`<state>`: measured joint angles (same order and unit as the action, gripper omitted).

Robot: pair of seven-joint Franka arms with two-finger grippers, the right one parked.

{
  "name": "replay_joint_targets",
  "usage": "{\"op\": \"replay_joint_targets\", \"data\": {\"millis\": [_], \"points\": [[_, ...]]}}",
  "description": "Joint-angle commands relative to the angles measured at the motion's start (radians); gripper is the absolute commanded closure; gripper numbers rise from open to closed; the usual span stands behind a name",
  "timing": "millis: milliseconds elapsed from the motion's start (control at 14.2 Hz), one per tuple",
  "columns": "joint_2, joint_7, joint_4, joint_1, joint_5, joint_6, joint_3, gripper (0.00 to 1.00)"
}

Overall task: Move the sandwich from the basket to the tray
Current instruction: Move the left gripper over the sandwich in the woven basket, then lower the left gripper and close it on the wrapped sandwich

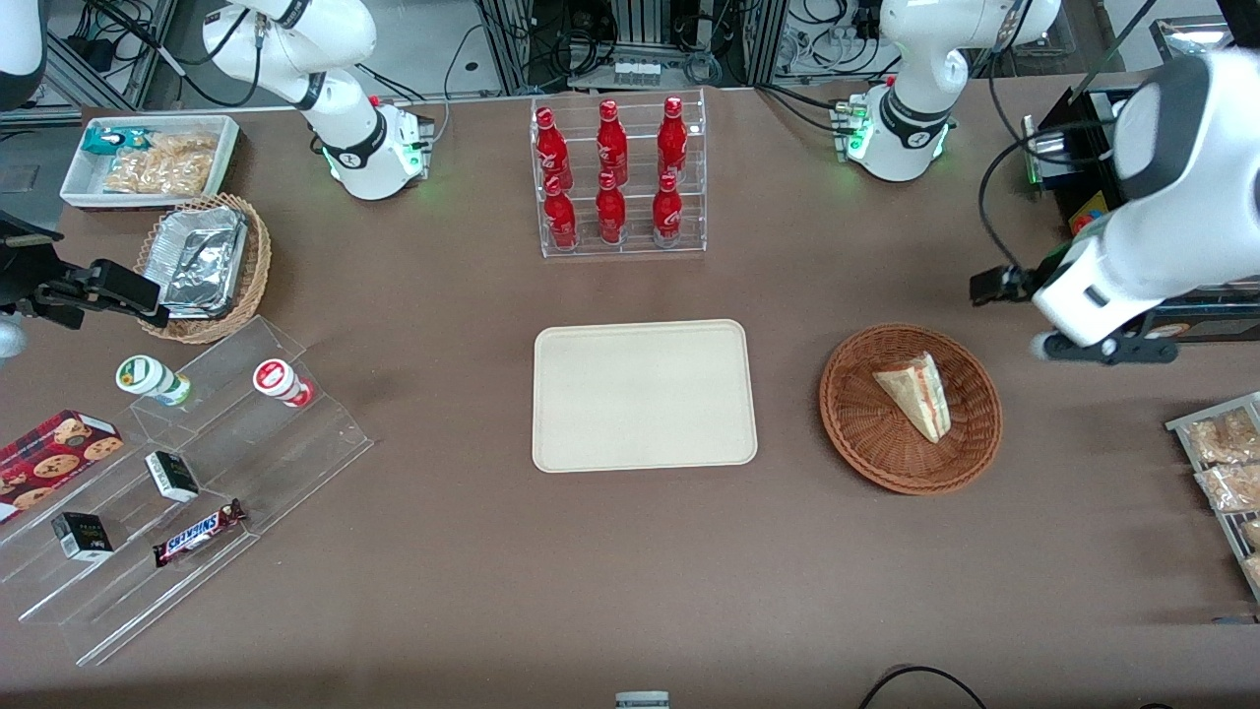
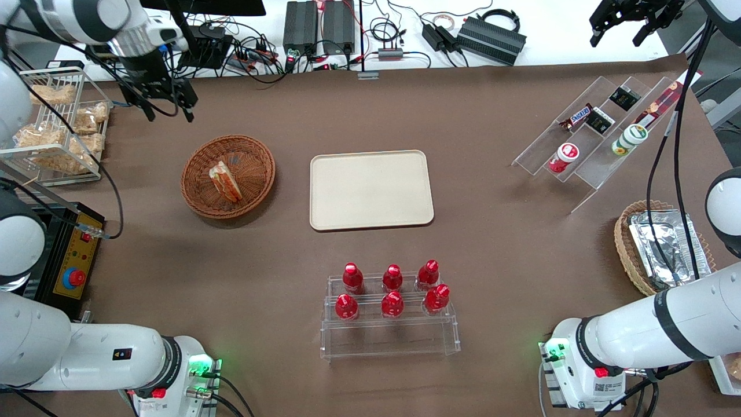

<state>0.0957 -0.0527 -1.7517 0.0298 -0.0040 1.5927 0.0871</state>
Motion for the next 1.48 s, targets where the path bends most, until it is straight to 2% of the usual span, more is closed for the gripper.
{"op": "replay_joint_targets", "data": {"millis": [0,212,494,776,988,1412], "points": [[-0.027,0.002,-0.148,0.001,-0.008,0.157,0.000,0.00],[-0.027,-0.006,-0.276,0.008,-0.007,0.326,0.000,0.00],[-0.048,-0.227,-0.472,0.015,-0.007,0.597,0.000,0.00],[-0.042,-0.488,-0.512,0.013,-0.007,0.668,0.000,0.00],[-0.030,-0.668,-0.583,0.013,-0.007,0.807,0.000,0.00],[0.074,-0.688,-0.594,0.013,-0.011,0.911,0.000,0.00]]}}
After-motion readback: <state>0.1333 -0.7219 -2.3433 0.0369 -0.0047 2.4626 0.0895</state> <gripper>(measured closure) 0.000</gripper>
